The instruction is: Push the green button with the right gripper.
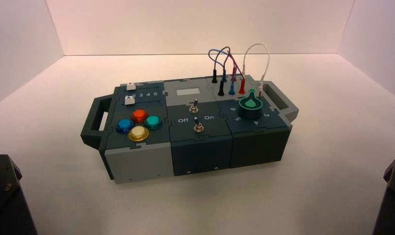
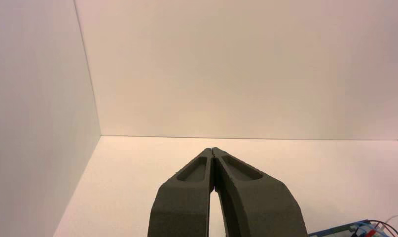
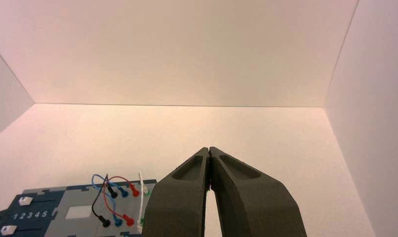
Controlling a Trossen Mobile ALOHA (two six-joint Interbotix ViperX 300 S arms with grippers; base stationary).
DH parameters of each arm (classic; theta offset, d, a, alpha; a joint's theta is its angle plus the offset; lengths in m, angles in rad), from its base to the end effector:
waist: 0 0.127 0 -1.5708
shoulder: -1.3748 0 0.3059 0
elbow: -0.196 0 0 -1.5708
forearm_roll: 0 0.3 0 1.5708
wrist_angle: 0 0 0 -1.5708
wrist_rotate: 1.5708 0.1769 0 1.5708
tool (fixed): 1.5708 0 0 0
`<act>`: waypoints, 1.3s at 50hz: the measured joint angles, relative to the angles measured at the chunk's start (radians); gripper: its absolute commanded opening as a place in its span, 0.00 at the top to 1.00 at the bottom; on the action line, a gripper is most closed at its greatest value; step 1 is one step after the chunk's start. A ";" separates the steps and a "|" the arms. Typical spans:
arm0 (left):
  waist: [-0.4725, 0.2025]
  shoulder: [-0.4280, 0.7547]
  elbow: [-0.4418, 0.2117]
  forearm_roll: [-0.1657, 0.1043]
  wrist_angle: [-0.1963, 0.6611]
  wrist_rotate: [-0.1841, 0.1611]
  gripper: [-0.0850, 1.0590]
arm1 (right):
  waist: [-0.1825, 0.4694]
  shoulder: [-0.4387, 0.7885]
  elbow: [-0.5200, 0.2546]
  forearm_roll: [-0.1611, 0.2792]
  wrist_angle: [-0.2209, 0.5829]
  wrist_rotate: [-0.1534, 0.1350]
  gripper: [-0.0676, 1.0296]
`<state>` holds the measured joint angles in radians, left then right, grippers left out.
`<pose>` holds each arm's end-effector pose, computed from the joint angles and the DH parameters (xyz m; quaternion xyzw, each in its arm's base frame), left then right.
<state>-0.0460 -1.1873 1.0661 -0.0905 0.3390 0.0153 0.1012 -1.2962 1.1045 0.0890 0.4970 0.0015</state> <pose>0.2141 -0.0152 0.2928 -0.0339 0.1093 -0.0340 0.9928 0.1888 0.0267 0.2700 0.0349 0.1539 0.0648 0.9853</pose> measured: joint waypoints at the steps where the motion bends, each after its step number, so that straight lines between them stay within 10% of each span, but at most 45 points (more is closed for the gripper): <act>1: 0.000 0.000 0.000 0.000 0.000 0.000 0.95 | 0.000 0.000 0.000 0.000 0.000 0.000 0.96; 23: -0.003 0.005 -0.002 0.000 0.046 0.002 0.95 | 0.002 0.015 0.000 0.011 0.011 0.000 0.96; 37: -0.212 0.158 -0.078 -0.006 0.348 0.002 0.95 | 0.055 0.129 -0.011 0.028 0.080 -0.002 0.96; 46: -0.397 0.272 -0.153 -0.034 0.595 -0.006 0.95 | 0.143 0.224 -0.026 0.043 0.114 -0.002 0.96; 65: -0.477 0.336 -0.140 -0.063 0.664 -0.006 0.95 | 0.506 0.494 -0.115 0.172 0.132 0.002 0.96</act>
<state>-0.5231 -0.8514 0.9265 -0.1534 1.0032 0.0092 0.6075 -0.8023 0.9894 0.2608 0.6289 0.0031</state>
